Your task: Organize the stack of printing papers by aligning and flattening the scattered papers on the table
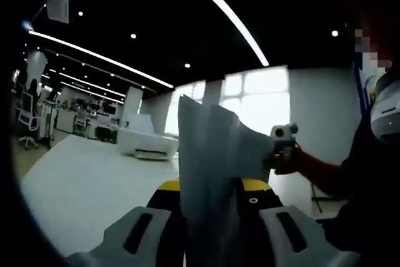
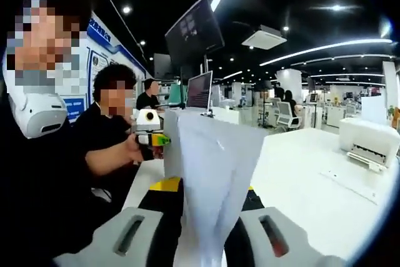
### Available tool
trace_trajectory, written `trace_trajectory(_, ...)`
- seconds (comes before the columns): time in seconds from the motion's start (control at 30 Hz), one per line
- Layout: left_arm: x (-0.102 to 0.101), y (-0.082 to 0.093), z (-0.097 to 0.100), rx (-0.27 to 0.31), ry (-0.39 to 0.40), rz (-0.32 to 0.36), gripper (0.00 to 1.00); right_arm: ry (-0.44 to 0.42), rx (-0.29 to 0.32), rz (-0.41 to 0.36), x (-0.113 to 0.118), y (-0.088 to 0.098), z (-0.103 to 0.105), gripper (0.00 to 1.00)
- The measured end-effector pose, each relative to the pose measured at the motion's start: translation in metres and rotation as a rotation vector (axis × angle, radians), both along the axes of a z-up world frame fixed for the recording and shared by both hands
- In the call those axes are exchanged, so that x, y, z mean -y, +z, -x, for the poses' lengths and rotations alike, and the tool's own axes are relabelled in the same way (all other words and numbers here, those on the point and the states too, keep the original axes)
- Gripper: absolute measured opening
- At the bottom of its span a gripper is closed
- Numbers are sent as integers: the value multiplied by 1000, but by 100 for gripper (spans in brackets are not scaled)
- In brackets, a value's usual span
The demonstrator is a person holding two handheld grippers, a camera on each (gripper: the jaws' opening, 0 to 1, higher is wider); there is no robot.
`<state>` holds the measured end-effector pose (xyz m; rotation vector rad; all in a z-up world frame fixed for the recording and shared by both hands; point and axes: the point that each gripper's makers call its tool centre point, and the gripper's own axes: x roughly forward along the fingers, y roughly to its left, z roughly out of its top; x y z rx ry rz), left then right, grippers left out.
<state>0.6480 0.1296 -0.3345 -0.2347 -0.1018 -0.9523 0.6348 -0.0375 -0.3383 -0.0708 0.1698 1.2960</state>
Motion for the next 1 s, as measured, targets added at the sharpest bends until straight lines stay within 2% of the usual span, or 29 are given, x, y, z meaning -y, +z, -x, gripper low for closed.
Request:
trace_trajectory(0.07, 2, -1, -1, 5, -1, -14, 31, 1, 1, 4, 1, -2, 0, 18)
trace_trajectory(0.1, 3, -1, -1, 5, -3, -17, 25, 1, 0, 4, 1, -2, 0, 15)
trace_trajectory(0.17, 5, -4, 3, 35, -26, -68, 6, 9, 5, 3, 3, -1, 1, 0)
trace_trajectory(0.33, 8, 11, 10, 64, -22, -60, 6, 16, 46, -20, 2, 16, 3, 0)
trace_trajectory(0.43, 5, 13, 12, 68, -23, -53, 8, 25, 52, -14, 0, 15, 3, 0)
trace_trajectory(0.47, 4, 11, 10, 60, -23, -41, 18, 22, 44, -7, 1, 11, 1, 3)
trace_trajectory(0.5, 2, 10, 6, 48, -12, -21, 29, 16, 38, -2, 1, 8, -1, 15)
trace_trajectory(0.53, 0, 7, 3, 34, -2, -7, 34, 6, 27, 4, 1, 4, -3, 21)
trace_trajectory(0.6, 0, 1, 2, 23, -21, -5, 32, 14, 13, 9, 2, 1, -1, 18)
trace_trajectory(0.73, 2, -3, 0, 24, -33, -11, 31, 14, 22, 16, 1, 0, 0, 18)
trace_trajectory(0.83, 3, -4, 0, 24, -50, -10, 22, 7, 24, 19, 2, 1, -1, 17)
trace_trajectory(0.9, 5, -5, 3, 42, -65, -28, 9, 11, 26, 20, 3, 1, -1, 8)
trace_trajectory(0.93, 5, -5, 4, 50, -70, -34, 6, 14, 26, 19, 3, 2, 0, 1)
trace_trajectory(1.0, 7, -5, 6, 67, -81, -46, 6, 22, 25, 18, 2, 2, 2, 0)
